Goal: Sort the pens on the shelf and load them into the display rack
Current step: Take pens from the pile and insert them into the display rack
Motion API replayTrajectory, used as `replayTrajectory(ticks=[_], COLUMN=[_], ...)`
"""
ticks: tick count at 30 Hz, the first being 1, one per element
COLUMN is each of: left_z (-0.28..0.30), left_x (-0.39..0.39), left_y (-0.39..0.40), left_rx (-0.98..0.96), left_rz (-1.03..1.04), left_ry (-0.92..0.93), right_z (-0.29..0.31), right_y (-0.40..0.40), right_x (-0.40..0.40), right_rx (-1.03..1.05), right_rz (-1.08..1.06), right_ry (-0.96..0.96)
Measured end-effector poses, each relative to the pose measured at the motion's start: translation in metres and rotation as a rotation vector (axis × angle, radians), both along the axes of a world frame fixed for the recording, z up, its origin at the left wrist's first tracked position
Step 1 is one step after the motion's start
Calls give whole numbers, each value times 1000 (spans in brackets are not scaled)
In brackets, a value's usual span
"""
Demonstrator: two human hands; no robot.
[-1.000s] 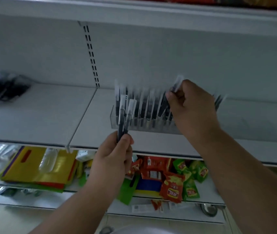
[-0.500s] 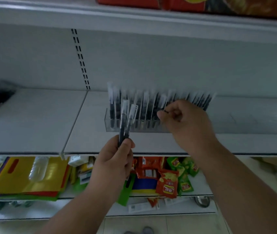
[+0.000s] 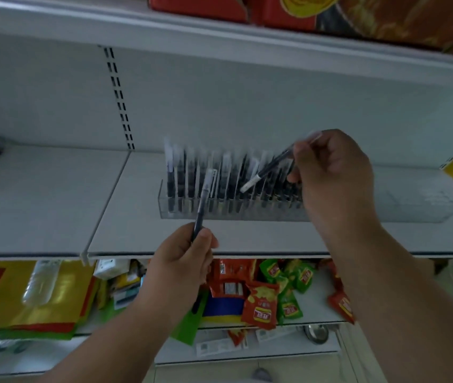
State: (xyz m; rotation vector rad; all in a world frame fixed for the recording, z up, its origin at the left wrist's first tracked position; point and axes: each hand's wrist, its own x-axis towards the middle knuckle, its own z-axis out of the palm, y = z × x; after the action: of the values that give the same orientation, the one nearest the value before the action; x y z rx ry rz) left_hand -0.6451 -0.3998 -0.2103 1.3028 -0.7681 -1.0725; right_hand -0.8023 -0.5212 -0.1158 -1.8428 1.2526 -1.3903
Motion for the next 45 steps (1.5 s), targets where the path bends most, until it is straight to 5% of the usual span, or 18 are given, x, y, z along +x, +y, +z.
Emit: replayTrajectory(ticks=[7,17,24,30,35,39,45], left_z=[1,1,7,14,13,11,-2], left_x=[-2,-2,-10,-25,-43,-48,-47], left_y=[-5,-4,-8,-22,-39,-44,-59], left_rx=[-13,33,0,-43,12,-11,-152], left_rz=[21,17,1,-53,-189,66,305], left_ry=[-13,39,6,-3,-212,-512,-1278], right_z=[-9,-23,-31,-18,-8,-8,-1], right_y=[-14,-15,-16,0,-8,-21,-41], right_x=[5,19,16,2,-9,-30,-44], right_rx=[-148,-135,10,100,357,229,-146], right_rz=[-31,38,55,225,461,335,173], right_ry=[422,621,627,329,3,-210,41])
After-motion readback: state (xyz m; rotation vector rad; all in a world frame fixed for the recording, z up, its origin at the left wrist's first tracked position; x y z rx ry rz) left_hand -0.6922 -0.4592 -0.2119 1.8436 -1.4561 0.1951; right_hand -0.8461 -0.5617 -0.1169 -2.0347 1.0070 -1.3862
